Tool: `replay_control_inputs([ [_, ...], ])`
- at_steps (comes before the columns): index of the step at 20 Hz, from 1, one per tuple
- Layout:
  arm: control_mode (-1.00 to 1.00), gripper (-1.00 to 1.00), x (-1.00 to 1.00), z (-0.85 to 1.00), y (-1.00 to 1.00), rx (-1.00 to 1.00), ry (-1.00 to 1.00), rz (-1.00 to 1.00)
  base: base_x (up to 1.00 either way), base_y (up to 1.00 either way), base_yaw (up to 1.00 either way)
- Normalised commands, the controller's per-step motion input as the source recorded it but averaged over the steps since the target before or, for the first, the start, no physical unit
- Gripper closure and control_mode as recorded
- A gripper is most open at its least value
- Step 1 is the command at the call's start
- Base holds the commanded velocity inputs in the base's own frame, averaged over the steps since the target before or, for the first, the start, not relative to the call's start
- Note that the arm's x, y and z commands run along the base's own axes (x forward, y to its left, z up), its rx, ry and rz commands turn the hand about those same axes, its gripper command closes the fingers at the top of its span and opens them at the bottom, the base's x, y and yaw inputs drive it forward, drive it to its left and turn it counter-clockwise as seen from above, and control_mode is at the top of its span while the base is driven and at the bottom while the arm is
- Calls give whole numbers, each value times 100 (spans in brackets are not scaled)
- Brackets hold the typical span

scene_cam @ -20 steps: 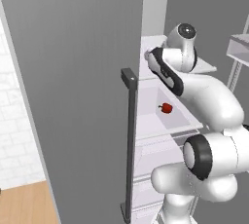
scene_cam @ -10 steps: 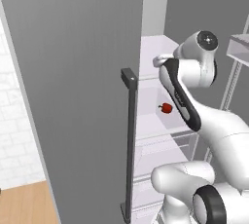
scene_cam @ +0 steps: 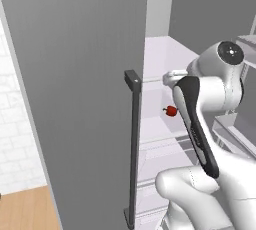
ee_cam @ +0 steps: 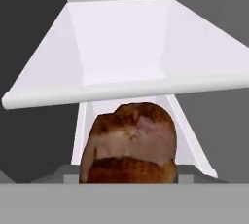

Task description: Place one bell pepper and one chicken drumstick in each tupperware on the nearby counter, to pack two identical lunches.

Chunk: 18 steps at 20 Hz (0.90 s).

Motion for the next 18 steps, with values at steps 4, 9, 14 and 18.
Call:
replay_control_inputs([
  [4, -100, 100, -100, -25, 1, 1, 8, 0, 0, 0, 0],
  [9, 100, 100, -20, -6, 0, 0, 1, 0, -80, 0, 0],
  [14, 100, 100, 0, 0, 0, 0, 0, 0, -100, 0, -1],
  [18, 100, 100, 0, 0, 0, 0, 0, 0, -100, -10, 0],
])
